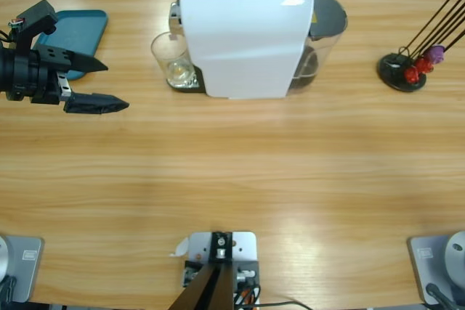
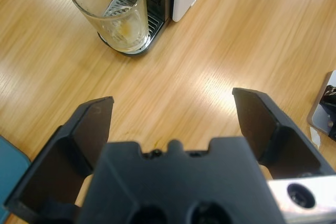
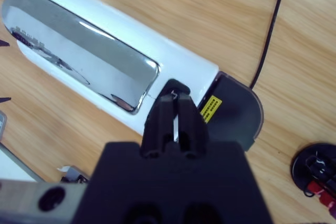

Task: Pour coffee

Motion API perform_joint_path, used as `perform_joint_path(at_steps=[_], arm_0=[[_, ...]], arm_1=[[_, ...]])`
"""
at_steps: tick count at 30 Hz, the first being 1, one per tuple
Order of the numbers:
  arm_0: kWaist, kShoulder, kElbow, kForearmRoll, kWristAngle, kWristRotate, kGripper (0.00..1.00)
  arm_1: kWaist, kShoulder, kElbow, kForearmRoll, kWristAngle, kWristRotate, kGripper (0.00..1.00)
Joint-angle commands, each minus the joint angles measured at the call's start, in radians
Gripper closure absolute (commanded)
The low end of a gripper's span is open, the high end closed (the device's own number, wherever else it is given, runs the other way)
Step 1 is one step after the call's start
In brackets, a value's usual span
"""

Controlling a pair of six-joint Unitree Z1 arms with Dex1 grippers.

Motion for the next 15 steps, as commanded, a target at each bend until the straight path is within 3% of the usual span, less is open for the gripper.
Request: perform_joint_path(at_steps=[1, 2, 3, 9, 15], arm_0=[[-0.007, 0.01, 0.027, -0.008, 0.013, -0.005, 0.009], [-0.007, 0.009, 0.027, -0.008, 0.013, -0.005, 0.009], [-0.007, 0.008, 0.027, -0.008, 0.013, -0.005, 0.009], [-0.007, -0.011, 0.028, -0.006, 0.011, -0.009, 0.009], [-0.011, -0.051, 0.039, -0.006, 0.004, -0.029, 0.009]], arm_1=[[0.012, -0.009, 0.024, 0.005, -0.023, -0.005, 0.868], [0.014, -0.018, -0.001, 0.006, -0.027, -0.01, 0.24], [0.019, -0.029, -0.026, 0.007, -0.033, -0.015, 0.01], [0.033, -0.138, -0.072, 0.009, -0.079, -0.013, 0.0], [0.073, -0.216, 0.036, 0.011, -0.086, 0.025, 0.0]])
